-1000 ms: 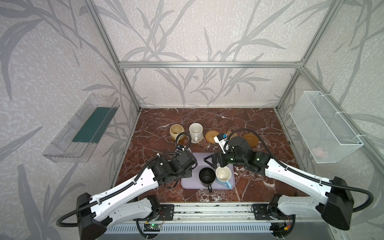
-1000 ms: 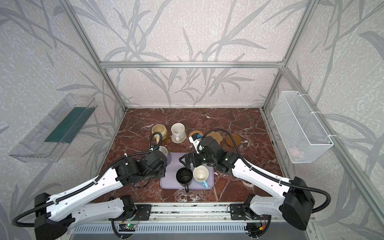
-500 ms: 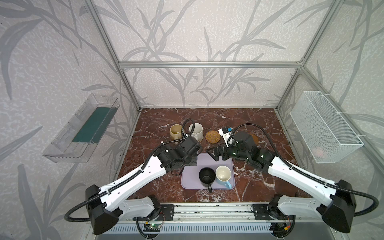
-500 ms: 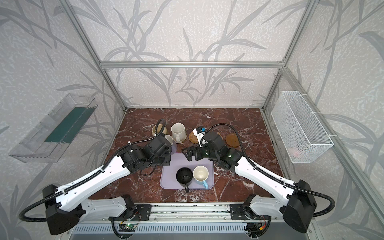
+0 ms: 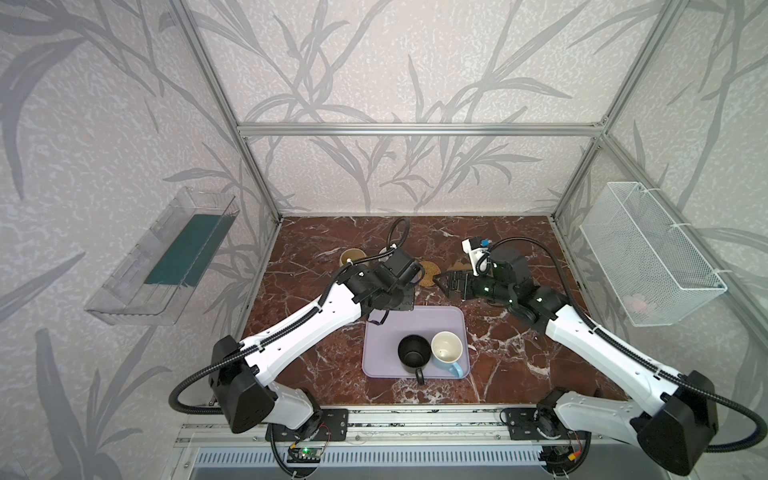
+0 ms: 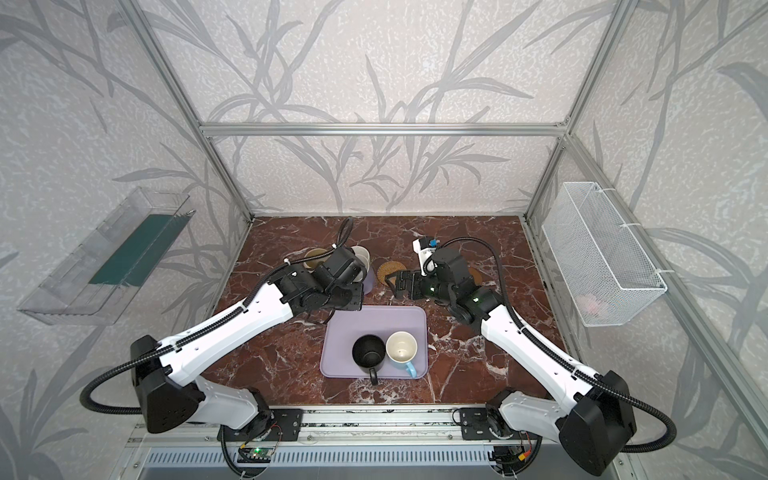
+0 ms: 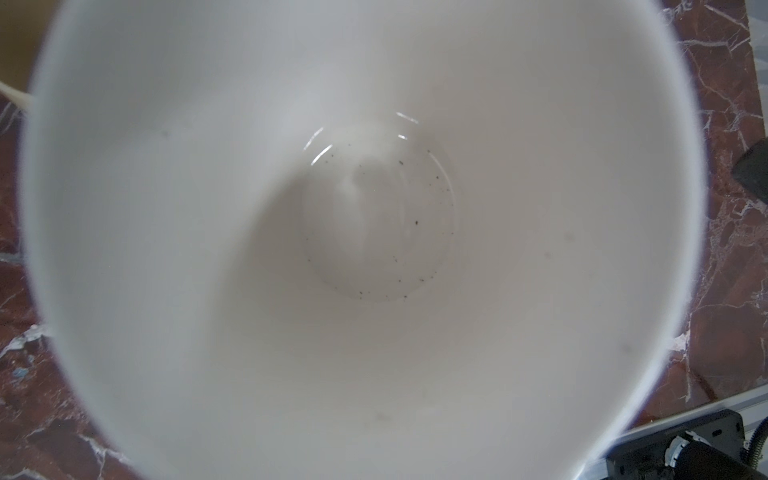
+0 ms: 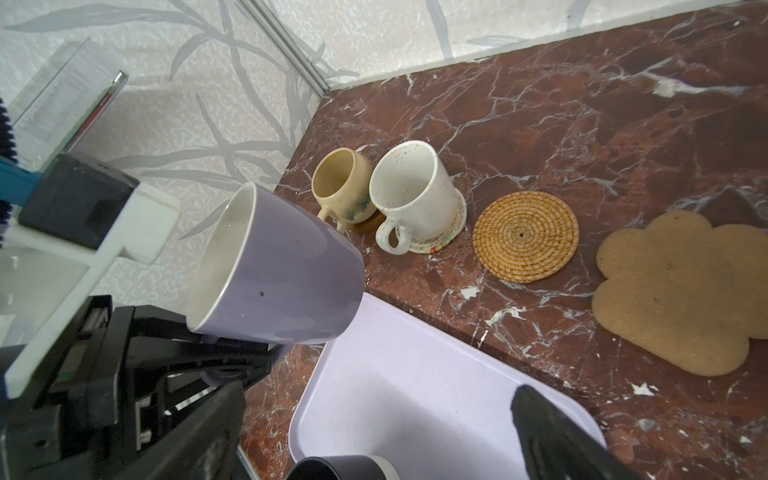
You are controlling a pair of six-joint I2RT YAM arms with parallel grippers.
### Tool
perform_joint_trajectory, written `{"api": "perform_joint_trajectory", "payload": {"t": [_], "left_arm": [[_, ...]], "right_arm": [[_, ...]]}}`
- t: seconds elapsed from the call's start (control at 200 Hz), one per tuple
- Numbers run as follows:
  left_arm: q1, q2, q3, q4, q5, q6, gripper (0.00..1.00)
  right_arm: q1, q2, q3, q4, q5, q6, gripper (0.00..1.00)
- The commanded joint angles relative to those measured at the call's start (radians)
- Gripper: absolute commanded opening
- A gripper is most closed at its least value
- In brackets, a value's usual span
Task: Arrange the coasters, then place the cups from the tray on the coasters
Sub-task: 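Carry the lavender mug with the left gripper toward the round rattan coaster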
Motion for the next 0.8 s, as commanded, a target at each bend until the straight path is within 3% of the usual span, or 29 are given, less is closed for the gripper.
{"api": "perform_joint_trajectory", "payload": {"t": [0.0,0.275,0.795], "left_arm": [[0.019,0.038,0.081,0.058,-0.002,0.036,0.0],[0.045,0.209,0.218,0.07,0.016,0.055,0.0],[0.075,0.521,0.479,0.015,0.023,0.032,0.0]], "right_arm": [[-0.038,-0.034,0.007,-0.006,-0.042,-0.006,0.99],[-0.156,-0.014,-0.007,-0.037,-0.101,0.02,0.99],[-0.238,0.066,0.007,-0.037,-0.144,0.028,0.99]]}}
